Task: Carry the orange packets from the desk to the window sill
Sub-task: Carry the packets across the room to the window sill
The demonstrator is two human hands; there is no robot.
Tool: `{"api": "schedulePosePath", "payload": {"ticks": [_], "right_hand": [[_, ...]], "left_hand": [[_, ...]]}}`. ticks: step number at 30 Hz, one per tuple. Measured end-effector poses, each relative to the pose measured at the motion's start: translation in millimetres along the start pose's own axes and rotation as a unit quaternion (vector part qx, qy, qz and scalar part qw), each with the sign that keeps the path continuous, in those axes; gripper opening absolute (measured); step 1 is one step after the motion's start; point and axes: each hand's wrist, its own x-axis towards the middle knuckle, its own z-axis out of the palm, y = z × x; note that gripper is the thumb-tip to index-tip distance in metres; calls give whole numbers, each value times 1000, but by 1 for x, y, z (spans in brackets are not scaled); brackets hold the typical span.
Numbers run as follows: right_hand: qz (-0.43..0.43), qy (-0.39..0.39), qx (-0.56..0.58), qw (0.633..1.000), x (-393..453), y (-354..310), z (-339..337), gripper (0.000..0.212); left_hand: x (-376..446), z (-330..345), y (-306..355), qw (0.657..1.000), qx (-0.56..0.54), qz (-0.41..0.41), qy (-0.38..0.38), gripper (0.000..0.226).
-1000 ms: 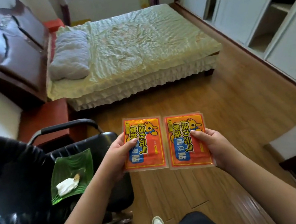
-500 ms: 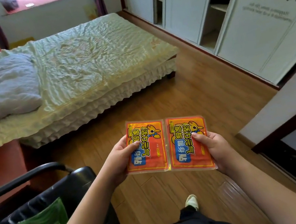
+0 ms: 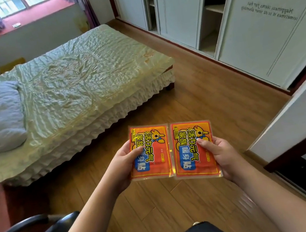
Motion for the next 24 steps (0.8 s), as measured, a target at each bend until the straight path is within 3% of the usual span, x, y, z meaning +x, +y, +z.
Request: {"api": "schedulePosePath", "payload": {"ticks": [10,18,24], "right_hand": [[-4,20,24,1000,66,-41,-19,29],[-31,60,9,998,150,-78,-8,47],[-42,87,-1,995,203,-112,0,41]], "left_hand": [[91,15,33,1000,0,-12,-16,49],[187,-2,78,998,1,-10,-56,46],[254,-13,121,995,30,4,-91,48]]}}
